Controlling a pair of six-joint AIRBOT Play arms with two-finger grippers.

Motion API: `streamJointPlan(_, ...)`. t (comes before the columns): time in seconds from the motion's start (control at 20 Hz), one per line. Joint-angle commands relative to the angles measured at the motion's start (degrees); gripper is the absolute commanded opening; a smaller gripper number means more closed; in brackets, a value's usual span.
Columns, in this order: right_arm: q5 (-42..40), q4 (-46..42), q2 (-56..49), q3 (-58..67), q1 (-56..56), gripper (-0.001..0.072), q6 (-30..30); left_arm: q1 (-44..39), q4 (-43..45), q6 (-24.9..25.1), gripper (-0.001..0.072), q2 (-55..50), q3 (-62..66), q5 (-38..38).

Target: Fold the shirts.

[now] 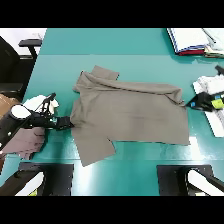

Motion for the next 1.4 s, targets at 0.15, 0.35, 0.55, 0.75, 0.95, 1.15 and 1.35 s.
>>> streamJointPlan(0.15, 1.1, -13.2, 2.1, -18.5, -15.5, 0.0621, 1.0, 0.0, 4.5, -0.7, 0.0029, 5.8, 3.4, -5.5)
streamJointPlan(0.35, -0.7, -12.7, 1.9, -27.4, -20.1, 0.0554, 1.0, 0.0, 4.0, -0.7, 0.0029, 5.8, 3.4, -4.9)
streamJointPlan(0.55, -6.6, -6.6, 1.8, -31.1, -16.9, 0.0438, 1.0, 0.0, 3.7, -0.8, 0.0029, 5.8, 3.4, -4.9)
streamJointPlan(0.75, -11.6, -3.7, 1.8, -31.0, -10.4, 0.0418, 2.7, 0.0, 3.7, -0.7, 0.0029, 5.8, 3.4, -4.9)
streamJointPlan(0.95, -11.7, -3.6, 1.9, -30.9, -3.9, 0.0044, 2.7, 0.0, 3.7, -0.7, 0.0028, 5.8, 3.5, -5.0)
streamJointPlan(1.15, -9.7, -3.7, 6.9, -25.4, 1.6, 0.0020, 2.7, 0.0, 3.7, -0.8, 0.0028, 5.9, 10.6, -8.0)
streamJointPlan(1.35, -8.3, -3.6, 16.1, -6.6, 3.4, 0.0020, 2.7, 0.0, 3.8, -1.3, 0.0028, 5.9, 32.3, -11.3)
